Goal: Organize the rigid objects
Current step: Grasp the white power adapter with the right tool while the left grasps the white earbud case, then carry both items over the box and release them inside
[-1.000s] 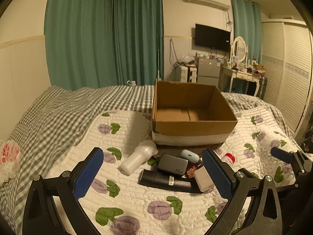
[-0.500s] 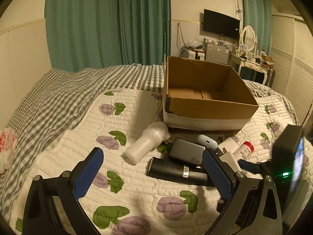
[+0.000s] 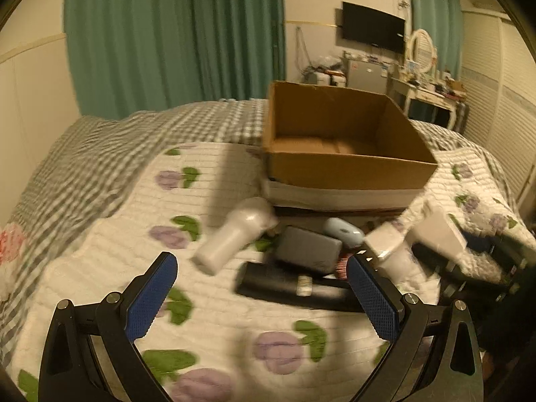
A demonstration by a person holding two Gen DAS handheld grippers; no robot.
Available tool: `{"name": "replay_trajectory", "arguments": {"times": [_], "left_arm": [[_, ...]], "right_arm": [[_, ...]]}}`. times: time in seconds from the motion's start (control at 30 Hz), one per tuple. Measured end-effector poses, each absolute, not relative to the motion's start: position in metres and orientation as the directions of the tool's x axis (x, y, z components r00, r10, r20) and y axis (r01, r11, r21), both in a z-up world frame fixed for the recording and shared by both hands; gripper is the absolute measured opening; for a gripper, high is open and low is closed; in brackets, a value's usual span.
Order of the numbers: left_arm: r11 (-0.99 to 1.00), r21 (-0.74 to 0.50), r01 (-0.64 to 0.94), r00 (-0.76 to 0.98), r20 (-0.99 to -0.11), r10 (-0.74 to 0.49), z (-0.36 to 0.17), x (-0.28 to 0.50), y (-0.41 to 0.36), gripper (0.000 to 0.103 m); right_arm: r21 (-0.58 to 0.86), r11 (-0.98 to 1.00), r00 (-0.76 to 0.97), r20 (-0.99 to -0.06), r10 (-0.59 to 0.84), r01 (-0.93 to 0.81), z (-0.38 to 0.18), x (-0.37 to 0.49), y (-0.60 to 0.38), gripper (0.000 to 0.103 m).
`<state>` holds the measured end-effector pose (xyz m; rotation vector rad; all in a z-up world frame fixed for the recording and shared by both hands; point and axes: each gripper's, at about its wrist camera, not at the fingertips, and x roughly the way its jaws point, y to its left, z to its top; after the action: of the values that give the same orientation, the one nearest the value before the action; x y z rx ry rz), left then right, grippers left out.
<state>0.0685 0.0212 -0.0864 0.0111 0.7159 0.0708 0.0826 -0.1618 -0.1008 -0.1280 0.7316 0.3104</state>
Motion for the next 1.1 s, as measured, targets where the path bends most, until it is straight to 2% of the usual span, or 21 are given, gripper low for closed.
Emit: {"name": "replay_trajectory", "arguments": {"times": [0.2,0.3,0.37,0.47,0.57,0.63,0.67,0.7,0.87,1.1], "left_arm": [[0.994,0.106,0.004,0.723,-0.687,0.071,-0.106,0.112,-0.016,0.103],[0.998,0.061,0.02,0.709,-0.705,0.029,-0.118,0.135,-0.025,0.1],[0.997,0.074,0.035,0.704,-0.71,0.028,-0.128,0.149,-0.031,0.1],[0.994,0.096,0.059,0.69,-0.724,0.029,-0.141,0.161,-0.037,0.099],[0.991,0.11,0.078,0.67,-0.742,0.03,-0.152,0.169,-0.04,0.091],[0.988,0.124,0.096,0.677,-0.736,0.027,-0.153,0.17,-0.044,0.08],[0.986,0.123,0.109,0.679,-0.734,0.016,-0.153,0.17,-0.046,0.054],[0.985,0.117,0.13,0.667,-0.745,0.001,-0.154,0.169,-0.048,0.05],[0.982,0.115,0.153,0.67,-0.742,-0.018,-0.152,0.16,-0.045,0.049],[0.982,0.096,0.161,0.709,-0.704,-0.048,-0.119,0.119,-0.038,0.049]], "right_arm": [[-0.015,0.948,0.715,-0.66,0.229,-0.318,-0.066,0.114,-0.186,0.053],[0.025,0.957,0.704,-0.673,0.229,-0.288,-0.071,0.134,-0.193,0.053],[0.074,0.965,0.7,-0.675,0.234,-0.251,-0.077,0.145,-0.198,0.053],[0.029,0.967,0.705,-0.679,0.205,-0.253,-0.088,0.151,-0.194,0.053],[0.08,0.961,0.664,-0.707,0.242,-0.264,-0.101,0.157,-0.196,0.053],[0.085,0.961,0.654,-0.717,0.243,-0.263,-0.105,0.159,-0.197,0.053],[0.081,0.961,0.653,-0.719,0.24,-0.264,-0.106,0.159,-0.198,0.053],[0.083,0.96,0.653,-0.717,0.243,-0.266,-0.105,0.158,-0.198,0.052],[0.093,0.96,0.66,-0.708,0.251,-0.265,-0.103,0.152,-0.2,0.053],[0.093,0.961,0.674,-0.695,0.251,-0.261,-0.093,0.139,-0.202,0.052]]}}
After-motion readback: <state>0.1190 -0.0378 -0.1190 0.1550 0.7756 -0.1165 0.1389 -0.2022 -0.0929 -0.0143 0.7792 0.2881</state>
